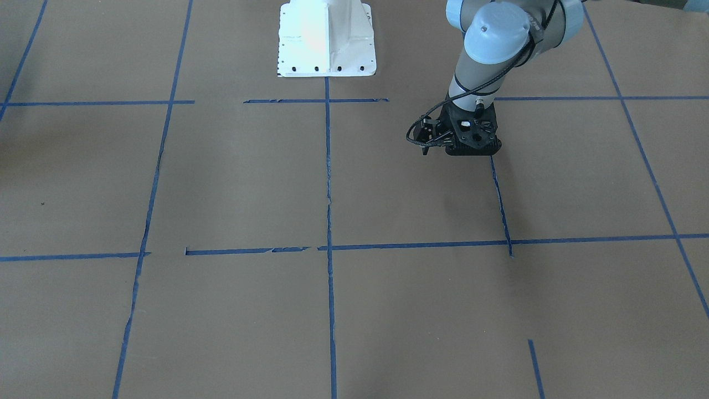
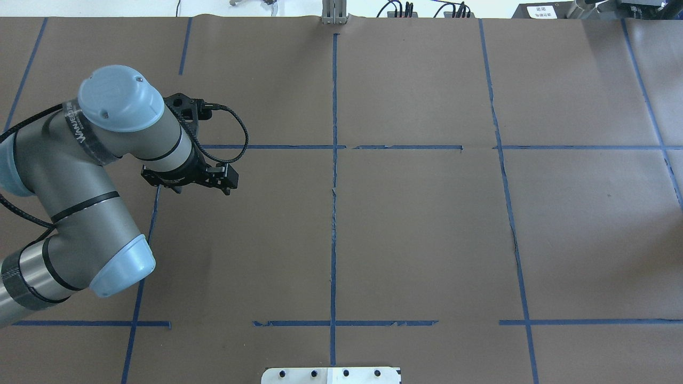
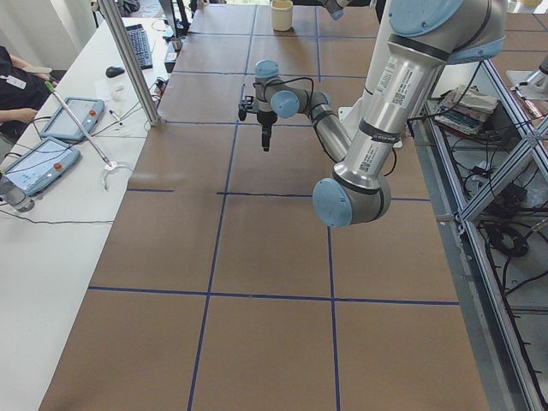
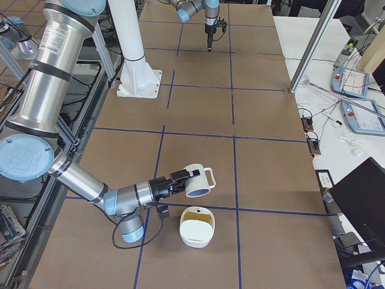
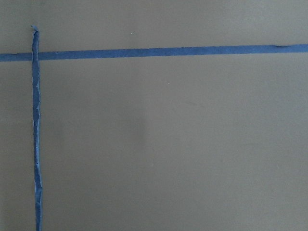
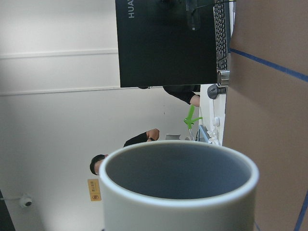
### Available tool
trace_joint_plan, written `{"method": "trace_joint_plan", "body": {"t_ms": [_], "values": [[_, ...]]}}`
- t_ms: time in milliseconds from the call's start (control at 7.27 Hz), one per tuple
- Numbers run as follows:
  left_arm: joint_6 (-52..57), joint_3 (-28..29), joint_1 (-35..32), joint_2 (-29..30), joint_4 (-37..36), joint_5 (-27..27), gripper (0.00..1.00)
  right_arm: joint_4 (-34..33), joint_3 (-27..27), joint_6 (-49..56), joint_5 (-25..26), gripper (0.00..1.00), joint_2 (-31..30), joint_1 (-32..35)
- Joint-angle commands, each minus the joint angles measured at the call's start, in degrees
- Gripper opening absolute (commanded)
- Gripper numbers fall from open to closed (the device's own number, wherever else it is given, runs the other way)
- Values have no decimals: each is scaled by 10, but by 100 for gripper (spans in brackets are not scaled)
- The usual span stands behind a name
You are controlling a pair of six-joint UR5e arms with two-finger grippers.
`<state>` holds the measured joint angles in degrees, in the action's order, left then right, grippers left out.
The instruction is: Left arm hands cup to right arm to dump lemon
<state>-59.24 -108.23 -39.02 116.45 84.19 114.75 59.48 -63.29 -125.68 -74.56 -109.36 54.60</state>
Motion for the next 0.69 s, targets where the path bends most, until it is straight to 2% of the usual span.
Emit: {"method": "trace_joint_plan", "body": {"t_ms": [0,138,275,412,550], "values": [[1,2,0,0,2,1,100,-34,-13,180,-72,11,-1,24],[0,2,1,1,2,1,100,-76,-24,269,-169,11,3,90],[0,2,0,5,1,1,100,-186,-97,345,-272,11,16,179],[1,2,0,5,2,2,100,-296,-184,407,-324,12,10,211],[1,2,1,5,2,2,100,-339,-211,461,-327,12,10,212]]}}
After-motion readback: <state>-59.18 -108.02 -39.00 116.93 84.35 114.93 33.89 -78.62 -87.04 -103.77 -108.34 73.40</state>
